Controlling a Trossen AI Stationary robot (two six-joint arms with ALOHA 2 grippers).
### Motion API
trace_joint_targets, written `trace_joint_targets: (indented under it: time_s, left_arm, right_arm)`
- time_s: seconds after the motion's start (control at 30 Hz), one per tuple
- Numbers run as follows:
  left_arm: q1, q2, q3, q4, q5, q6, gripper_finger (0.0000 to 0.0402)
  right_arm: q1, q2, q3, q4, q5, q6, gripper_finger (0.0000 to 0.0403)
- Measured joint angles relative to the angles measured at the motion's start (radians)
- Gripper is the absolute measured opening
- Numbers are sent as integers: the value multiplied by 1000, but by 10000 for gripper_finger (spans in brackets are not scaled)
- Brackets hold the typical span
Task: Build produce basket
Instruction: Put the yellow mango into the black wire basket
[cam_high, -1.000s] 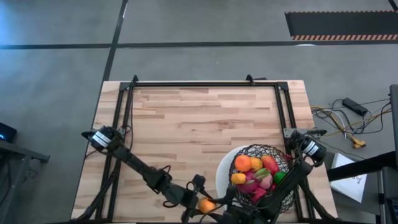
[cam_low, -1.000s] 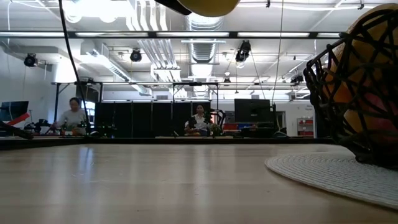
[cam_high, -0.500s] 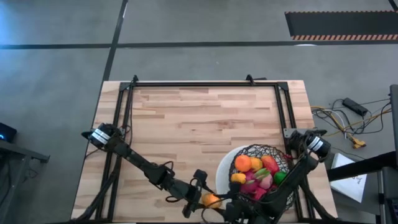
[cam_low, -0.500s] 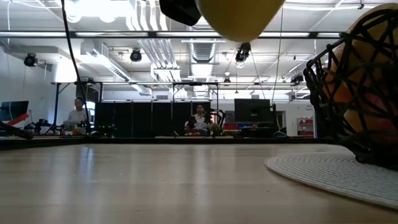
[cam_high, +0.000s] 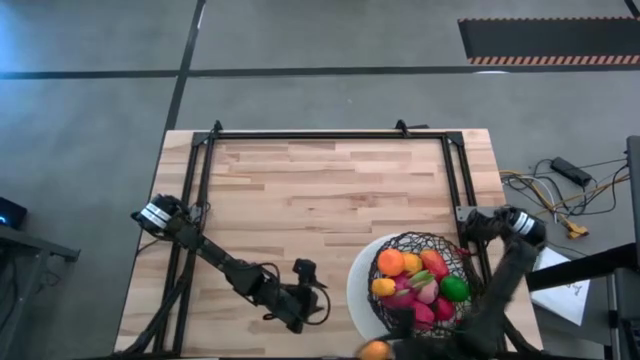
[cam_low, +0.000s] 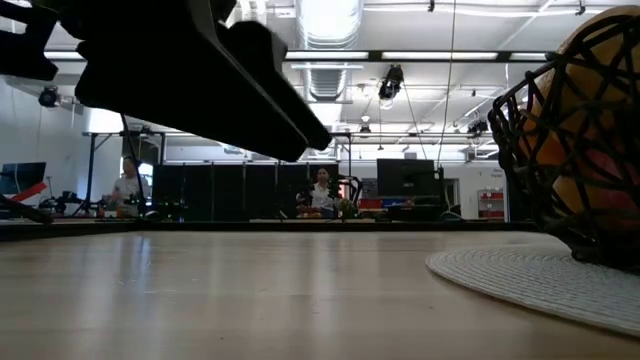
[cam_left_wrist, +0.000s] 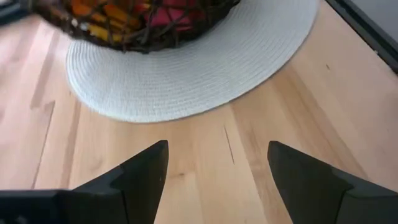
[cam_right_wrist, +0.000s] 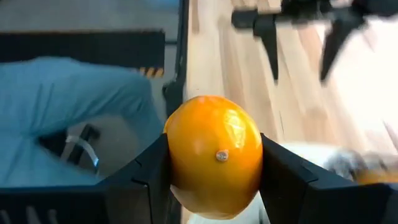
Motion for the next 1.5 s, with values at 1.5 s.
trace_joint_targets:
  time_s: [1.5]
  left_arm:
    - [0, 4, -40, 47, -4, -73, 258]
  right_arm:
    - [-3, -11, -20, -585, -471, 571, 295]
